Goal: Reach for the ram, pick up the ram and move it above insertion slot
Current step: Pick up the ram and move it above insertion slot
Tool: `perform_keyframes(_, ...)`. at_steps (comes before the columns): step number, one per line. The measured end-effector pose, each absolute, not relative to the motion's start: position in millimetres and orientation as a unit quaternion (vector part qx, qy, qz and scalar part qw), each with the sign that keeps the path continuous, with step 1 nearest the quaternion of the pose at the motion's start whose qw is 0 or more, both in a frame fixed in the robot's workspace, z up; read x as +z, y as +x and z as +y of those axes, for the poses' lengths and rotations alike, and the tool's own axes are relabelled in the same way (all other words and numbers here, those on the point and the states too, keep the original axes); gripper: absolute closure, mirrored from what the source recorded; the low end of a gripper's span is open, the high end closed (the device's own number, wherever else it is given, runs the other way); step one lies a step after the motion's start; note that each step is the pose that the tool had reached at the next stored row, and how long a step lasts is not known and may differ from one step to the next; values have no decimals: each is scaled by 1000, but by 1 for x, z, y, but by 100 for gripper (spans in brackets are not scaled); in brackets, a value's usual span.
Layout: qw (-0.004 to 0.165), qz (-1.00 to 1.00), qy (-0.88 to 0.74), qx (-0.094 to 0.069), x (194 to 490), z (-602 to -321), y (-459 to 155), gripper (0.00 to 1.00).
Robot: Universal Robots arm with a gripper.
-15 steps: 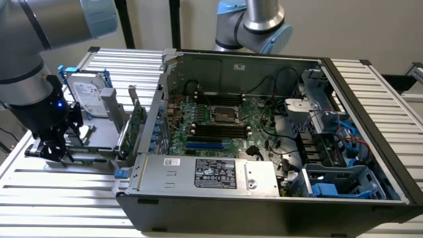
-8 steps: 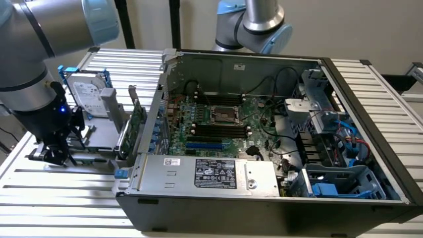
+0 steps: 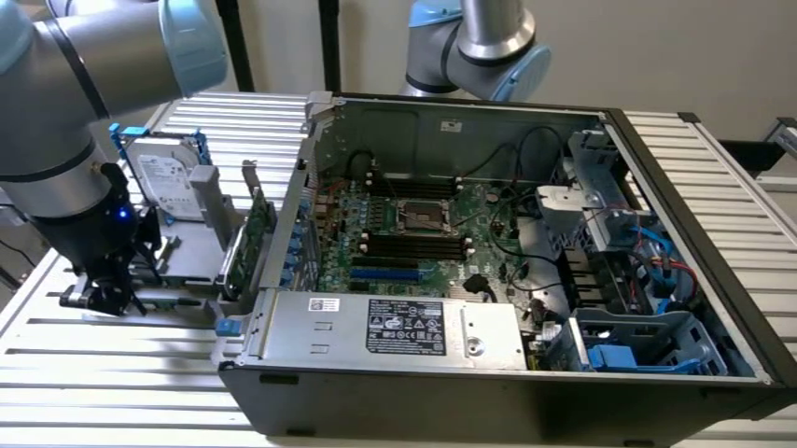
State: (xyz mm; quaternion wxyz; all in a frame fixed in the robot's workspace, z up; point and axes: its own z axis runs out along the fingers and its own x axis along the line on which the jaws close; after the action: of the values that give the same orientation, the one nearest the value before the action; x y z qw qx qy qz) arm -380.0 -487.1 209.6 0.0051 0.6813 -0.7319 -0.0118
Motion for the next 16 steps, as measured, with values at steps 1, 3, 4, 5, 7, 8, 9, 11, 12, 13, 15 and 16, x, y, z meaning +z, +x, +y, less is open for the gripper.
perform_keyframes(1, 5, -732, 682, -12, 209, -487, -380, 52)
perform_keyframes(3, 6, -731, 682, -14, 206, -487, -380, 52)
perform_keyframes(4, 7, -731, 682, -14, 205, -487, -380, 52)
perform_keyframes(5, 7, -730, 683, -15, 204, -487, -380, 52)
perform_keyframes(7, 7, -729, 684, -16, 202, -487, -380, 52)
perform_keyframes(8, 7, -729, 685, -16, 200, -487, -380, 52)
perform_keyframes(9, 7, -728, 686, -16, 199, -487, -380, 52)
perform_keyframes(11, 7, -726, 688, -16, 197, -487, -380, 52)
perform_keyframes(12, 7, -725, 689, -17, 197, -487, -380, 52)
perform_keyframes(13, 8, -724, 689, -17, 197, -487, -380, 52)
perform_keyframes(15, 7, -723, 691, -17, 196, -487, -380, 52)
perform_keyframes(16, 7, -723, 691, -17, 196, -487, -380, 54)
